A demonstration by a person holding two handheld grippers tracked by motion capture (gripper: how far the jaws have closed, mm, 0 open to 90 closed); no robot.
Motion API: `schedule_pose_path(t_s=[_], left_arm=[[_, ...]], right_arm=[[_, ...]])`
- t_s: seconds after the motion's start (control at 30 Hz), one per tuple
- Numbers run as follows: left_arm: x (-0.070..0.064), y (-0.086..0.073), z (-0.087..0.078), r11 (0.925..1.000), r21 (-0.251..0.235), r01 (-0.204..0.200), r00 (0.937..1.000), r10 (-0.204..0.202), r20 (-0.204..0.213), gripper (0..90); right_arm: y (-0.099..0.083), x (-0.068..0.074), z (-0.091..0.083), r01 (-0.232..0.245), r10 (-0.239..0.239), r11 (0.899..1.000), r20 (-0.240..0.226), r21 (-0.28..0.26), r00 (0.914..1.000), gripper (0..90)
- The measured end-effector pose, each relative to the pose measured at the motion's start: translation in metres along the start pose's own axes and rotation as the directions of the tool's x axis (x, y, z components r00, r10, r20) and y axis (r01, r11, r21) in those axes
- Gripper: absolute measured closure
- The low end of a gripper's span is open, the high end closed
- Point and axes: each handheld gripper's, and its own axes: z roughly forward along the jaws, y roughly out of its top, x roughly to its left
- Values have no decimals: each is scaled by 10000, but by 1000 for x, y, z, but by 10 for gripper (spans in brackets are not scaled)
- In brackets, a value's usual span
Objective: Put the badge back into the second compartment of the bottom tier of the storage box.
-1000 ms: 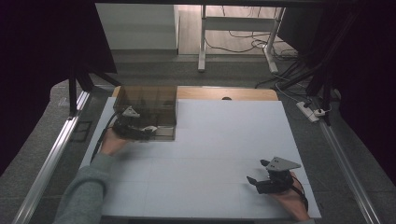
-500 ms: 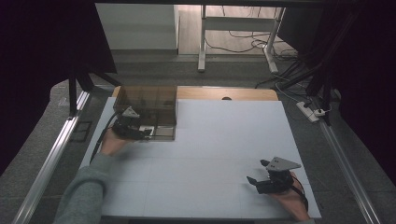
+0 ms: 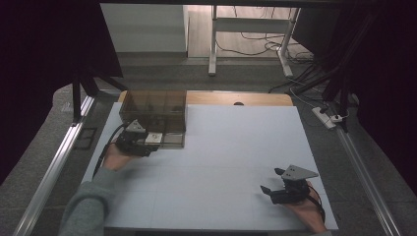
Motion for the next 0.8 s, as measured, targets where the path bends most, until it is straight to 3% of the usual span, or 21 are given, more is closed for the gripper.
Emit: schedule_pose_path(t_s=[0.17, 0.6, 0.8], left_arm=[[-14, -11, -17, 9993, -259, -268, 9996, 269, 20, 285], [-37, -50, -47, 9921, -1228, 241, 9995, -216, 217, 277], [-50, -62, -54, 9907, -1339, 233, 9989, -177, 435, 271]], right_arm=[[0, 0, -2, -1, 1, 10000, 15, -50, 10000, 152], [2, 0, 0, 83, -83, 10000, -1, -31, 10000, 152], [1, 0, 0, 74, -74, 10000, -1, 19, 10000, 152]])
